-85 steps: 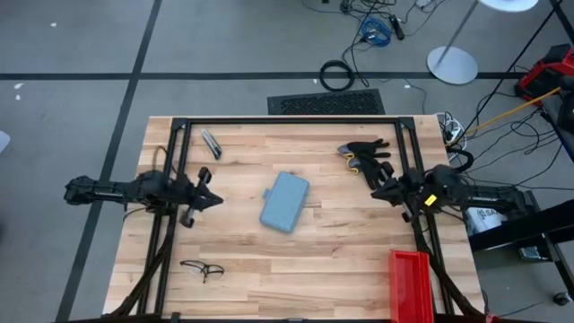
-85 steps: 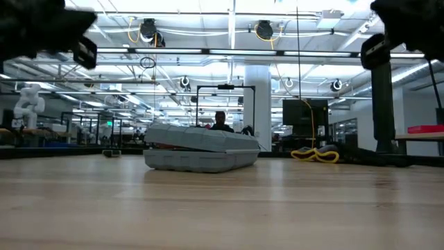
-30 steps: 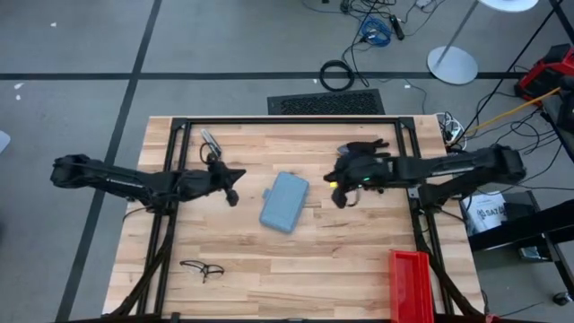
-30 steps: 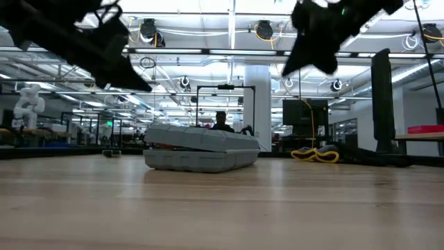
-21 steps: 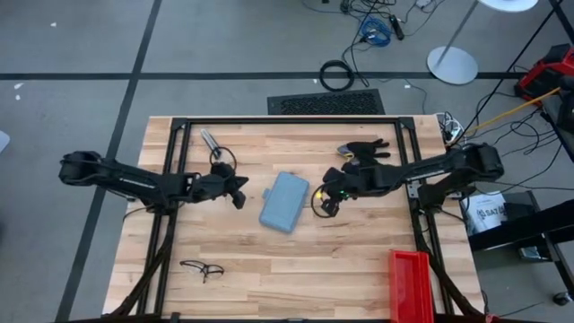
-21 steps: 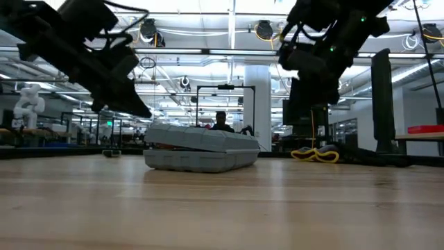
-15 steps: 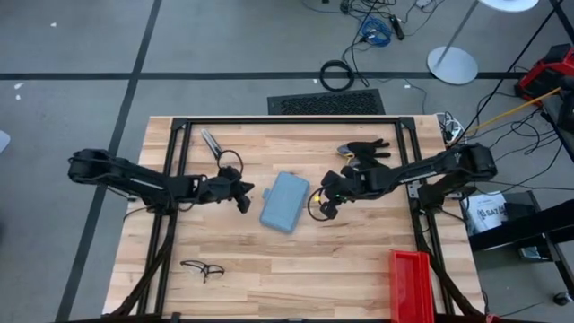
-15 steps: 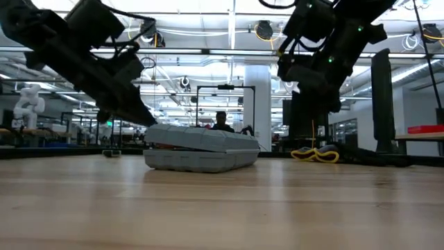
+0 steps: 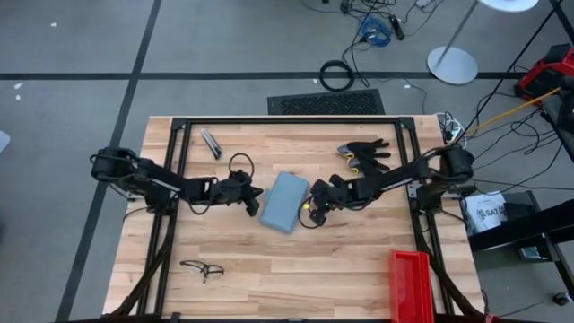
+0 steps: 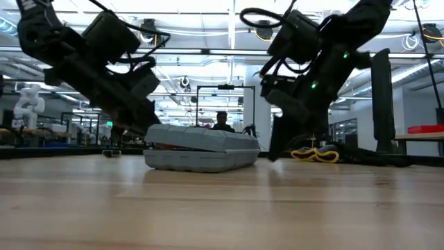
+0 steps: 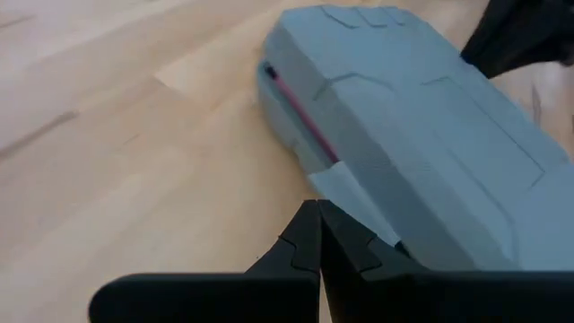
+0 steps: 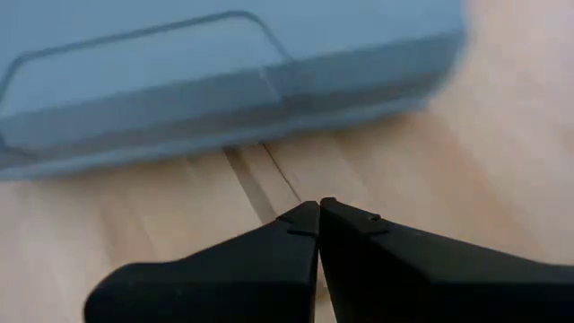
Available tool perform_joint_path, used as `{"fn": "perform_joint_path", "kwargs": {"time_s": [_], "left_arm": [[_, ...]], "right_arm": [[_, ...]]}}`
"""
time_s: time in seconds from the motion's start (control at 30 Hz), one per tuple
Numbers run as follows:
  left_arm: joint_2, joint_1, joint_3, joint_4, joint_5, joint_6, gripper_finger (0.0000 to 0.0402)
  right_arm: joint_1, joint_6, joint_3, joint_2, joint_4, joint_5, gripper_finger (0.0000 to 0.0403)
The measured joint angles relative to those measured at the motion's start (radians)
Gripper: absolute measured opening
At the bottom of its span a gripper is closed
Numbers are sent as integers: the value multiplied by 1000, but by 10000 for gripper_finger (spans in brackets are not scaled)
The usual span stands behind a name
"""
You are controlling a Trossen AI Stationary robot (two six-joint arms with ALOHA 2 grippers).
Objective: Prefit tool cases
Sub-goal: Open the gray prefit tool case
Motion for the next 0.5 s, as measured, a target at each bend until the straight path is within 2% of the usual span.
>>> {"fn": "perform_joint_path", "kwargs": {"time_s": [0.13, 0.5], "left_arm": [[46, 0, 46, 1, 28, 19, 0], [70, 0, 139, -16, 30, 81, 0]], "right_arm": [[-1, 0, 0, 50, 95, -57, 0], [-1, 12, -4, 57, 141, -68, 0]]}}
